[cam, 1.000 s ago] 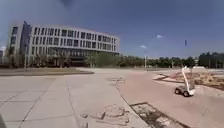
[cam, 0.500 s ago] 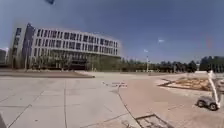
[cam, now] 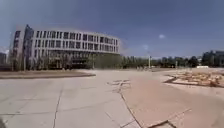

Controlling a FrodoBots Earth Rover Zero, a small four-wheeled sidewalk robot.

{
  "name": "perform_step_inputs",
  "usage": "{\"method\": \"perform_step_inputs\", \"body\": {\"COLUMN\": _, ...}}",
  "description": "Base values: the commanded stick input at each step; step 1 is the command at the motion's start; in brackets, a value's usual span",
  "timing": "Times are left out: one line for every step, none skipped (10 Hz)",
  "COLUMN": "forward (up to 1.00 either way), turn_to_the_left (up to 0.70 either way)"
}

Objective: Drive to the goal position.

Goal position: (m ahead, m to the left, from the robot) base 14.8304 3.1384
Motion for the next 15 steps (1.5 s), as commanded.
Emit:
{"method": "perform_step_inputs", "body": {"forward": 0.70, "turn_to_the_left": 0.01}}
{"method": "perform_step_inputs", "body": {"forward": 0.70, "turn_to_the_left": 0.01}}
{"method": "perform_step_inputs", "body": {"forward": 0.70, "turn_to_the_left": 0.01}}
{"method": "perform_step_inputs", "body": {"forward": 0.70, "turn_to_the_left": 0.01}}
{"method": "perform_step_inputs", "body": {"forward": 0.70, "turn_to_the_left": 0.01}}
{"method": "perform_step_inputs", "body": {"forward": 0.70, "turn_to_the_left": 0.01}}
{"method": "perform_step_inputs", "body": {"forward": 0.70, "turn_to_the_left": 0.01}}
{"method": "perform_step_inputs", "body": {"forward": 0.70, "turn_to_the_left": 0.01}}
{"method": "perform_step_inputs", "body": {"forward": 0.70, "turn_to_the_left": 0.01}}
{"method": "perform_step_inputs", "body": {"forward": 0.70, "turn_to_the_left": 0.01}}
{"method": "perform_step_inputs", "body": {"forward": 0.70, "turn_to_the_left": 0.01}}
{"method": "perform_step_inputs", "body": {"forward": 0.70, "turn_to_the_left": 0.01}}
{"method": "perform_step_inputs", "body": {"forward": 0.70, "turn_to_the_left": 0.01}}
{"method": "perform_step_inputs", "body": {"forward": 0.70, "turn_to_the_left": 0.01}}
{"method": "perform_step_inputs", "body": {"forward": 0.70, "turn_to_the_left": 0.01}}
